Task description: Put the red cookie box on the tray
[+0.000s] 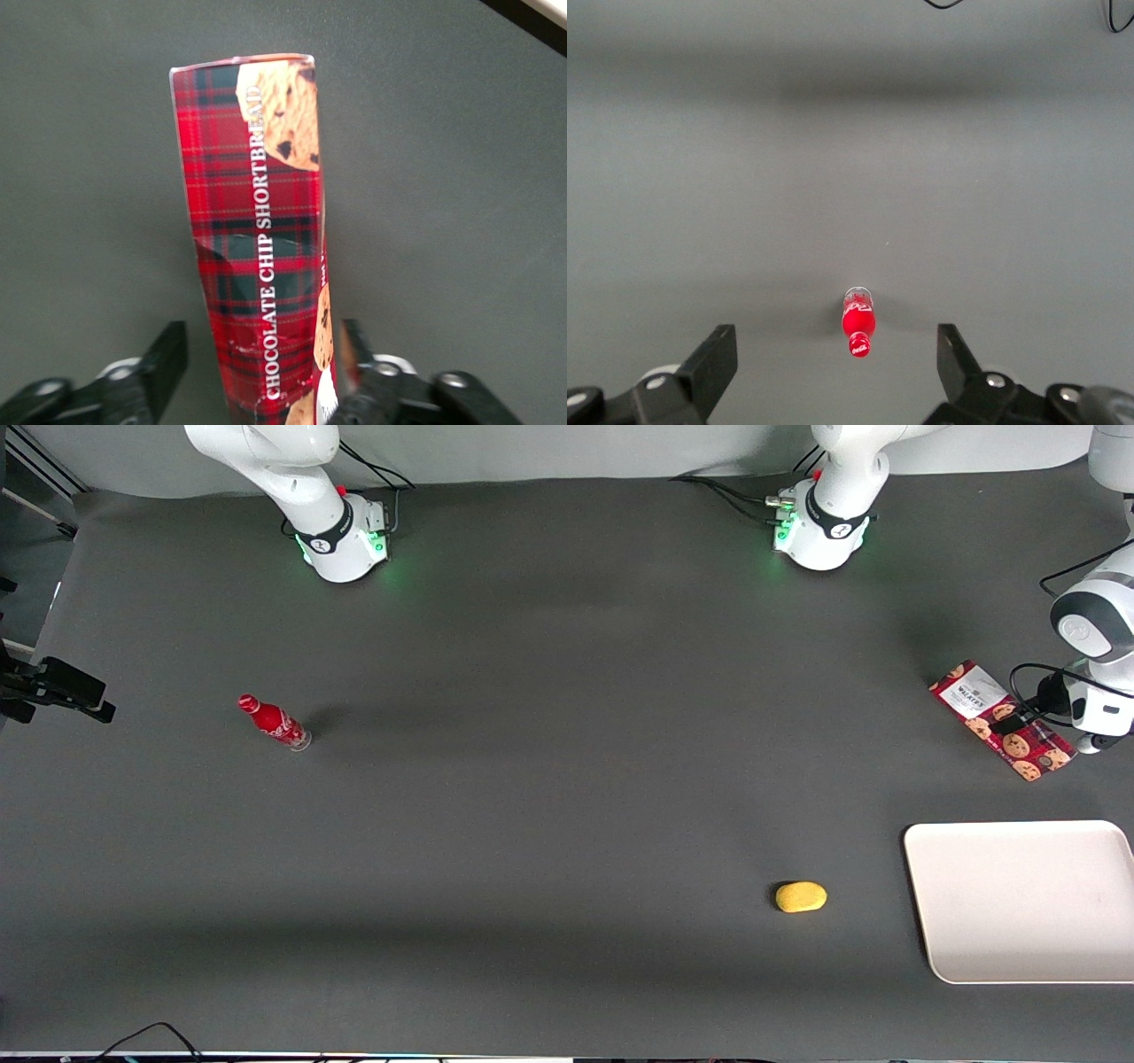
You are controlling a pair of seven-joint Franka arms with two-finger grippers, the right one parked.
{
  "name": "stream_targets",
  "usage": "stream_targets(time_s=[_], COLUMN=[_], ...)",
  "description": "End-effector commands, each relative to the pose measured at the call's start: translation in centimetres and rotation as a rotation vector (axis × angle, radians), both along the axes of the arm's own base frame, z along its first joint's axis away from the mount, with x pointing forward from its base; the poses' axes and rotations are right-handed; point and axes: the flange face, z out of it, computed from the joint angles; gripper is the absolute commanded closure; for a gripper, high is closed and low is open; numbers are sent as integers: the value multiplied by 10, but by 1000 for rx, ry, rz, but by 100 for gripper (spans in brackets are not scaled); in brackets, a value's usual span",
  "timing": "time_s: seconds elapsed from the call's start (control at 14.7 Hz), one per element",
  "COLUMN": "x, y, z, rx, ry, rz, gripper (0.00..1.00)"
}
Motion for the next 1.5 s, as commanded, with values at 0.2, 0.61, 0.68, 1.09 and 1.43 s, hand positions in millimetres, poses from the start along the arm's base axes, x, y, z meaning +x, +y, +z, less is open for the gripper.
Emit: stream_targets(time_s=[0.2, 0.61, 0.68, 1.09, 1.43], x=[-2, 17, 28, 92, 140], y=[-7, -9, -6, 8, 7], z=[-2, 26, 41, 168, 234], rx=[-19, -40, -43, -71, -23], ry=[10, 4, -4, -5, -52], rz=[-18, -87, -112, -240, -392], gripper=[92, 100, 100, 100, 100])
